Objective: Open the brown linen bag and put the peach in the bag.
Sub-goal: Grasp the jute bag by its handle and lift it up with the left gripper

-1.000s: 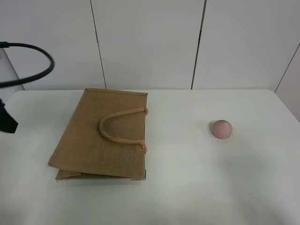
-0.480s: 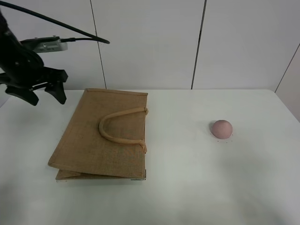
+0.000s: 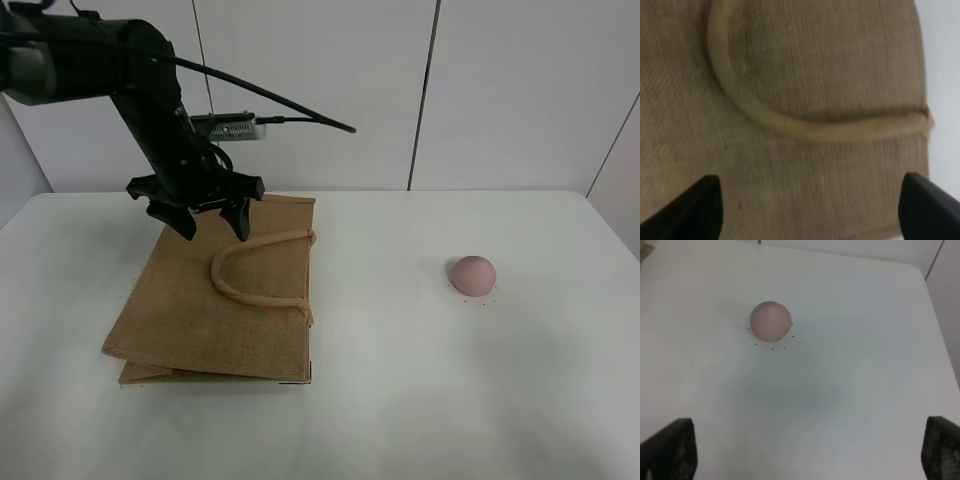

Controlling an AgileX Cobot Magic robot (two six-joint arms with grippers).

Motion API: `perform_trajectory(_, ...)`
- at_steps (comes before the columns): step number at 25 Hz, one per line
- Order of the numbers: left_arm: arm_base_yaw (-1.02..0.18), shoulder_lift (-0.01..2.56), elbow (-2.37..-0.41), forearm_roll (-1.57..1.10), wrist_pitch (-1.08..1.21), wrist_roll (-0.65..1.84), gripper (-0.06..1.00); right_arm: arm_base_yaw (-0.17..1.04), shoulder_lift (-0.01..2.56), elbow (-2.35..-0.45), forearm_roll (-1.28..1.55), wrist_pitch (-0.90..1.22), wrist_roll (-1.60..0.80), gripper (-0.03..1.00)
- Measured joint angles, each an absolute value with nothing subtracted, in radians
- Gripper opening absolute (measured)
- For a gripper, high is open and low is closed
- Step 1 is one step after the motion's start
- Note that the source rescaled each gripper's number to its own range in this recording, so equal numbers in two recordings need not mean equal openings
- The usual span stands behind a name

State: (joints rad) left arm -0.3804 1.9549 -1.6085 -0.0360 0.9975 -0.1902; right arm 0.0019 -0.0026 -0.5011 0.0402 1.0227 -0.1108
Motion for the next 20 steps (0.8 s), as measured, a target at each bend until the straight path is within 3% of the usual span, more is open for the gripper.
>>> perform_trajectory(20,-0.327,2.235,-1.685,0.068,0.906,-0.216,1.00,0.002,-0.003,-0.501,0.040,1.023,-0.111,1.00)
